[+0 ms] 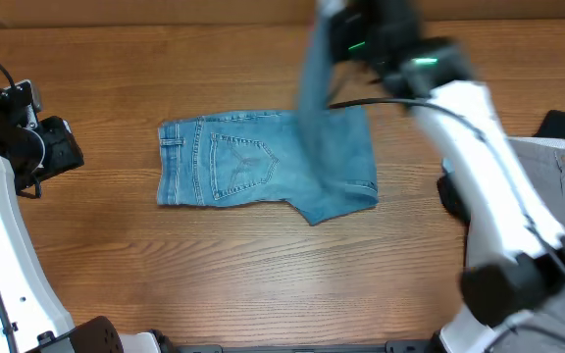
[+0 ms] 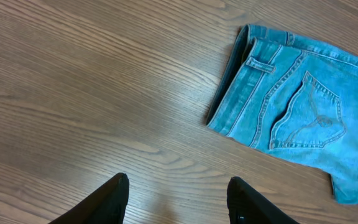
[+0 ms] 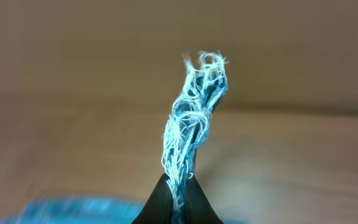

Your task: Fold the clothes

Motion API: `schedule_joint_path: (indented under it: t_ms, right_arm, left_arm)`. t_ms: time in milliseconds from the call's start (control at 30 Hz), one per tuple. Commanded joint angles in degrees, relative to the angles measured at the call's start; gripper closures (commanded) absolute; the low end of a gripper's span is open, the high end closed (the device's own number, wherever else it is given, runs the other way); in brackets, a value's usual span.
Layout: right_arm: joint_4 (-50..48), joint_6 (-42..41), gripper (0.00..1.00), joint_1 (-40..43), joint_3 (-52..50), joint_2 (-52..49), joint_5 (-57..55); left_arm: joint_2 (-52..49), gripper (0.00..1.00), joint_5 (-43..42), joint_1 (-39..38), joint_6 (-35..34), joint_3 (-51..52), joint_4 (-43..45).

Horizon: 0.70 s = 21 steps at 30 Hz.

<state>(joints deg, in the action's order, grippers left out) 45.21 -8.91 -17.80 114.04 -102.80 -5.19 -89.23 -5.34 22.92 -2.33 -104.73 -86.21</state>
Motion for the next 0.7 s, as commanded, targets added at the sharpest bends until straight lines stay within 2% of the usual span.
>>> schedule_joint_path:
  t_ms: [0, 100, 233, 367, 667]
  right_arm:
    - [-0.26, 1.86, 0.96, 6.21, 2.36, 7.21, -2.23]
    - [0.46, 2.01, 0.96, 10.45, 2.36, 9.07, 0.2]
    - [3.02, 3.89, 0.96, 10.47, 2.14, 8.66, 7.74]
    - [4.26, 3.8, 0.96, 6.03, 1.51, 6.27, 12.79]
    - [7.87, 3.8, 0.96, -8.33, 1.49, -3.37, 13.03]
  left_arm:
    - [1.18, 0.46, -0.46, 0.11, 1.53, -1.2, -0.11]
    - [1.18, 0.46, -0.66, 0.09, 1.51, -1.2, -0.09]
    - [1.18, 0.46, -0.66, 0.09, 1.51, -1.2, -0.04]
    - [1.18, 0.46, -0.68, 0.09, 1.51, -1.2, -0.07]
    - [1.18, 0.46, -0.66, 0.09, 1.51, -1.2, -0.39]
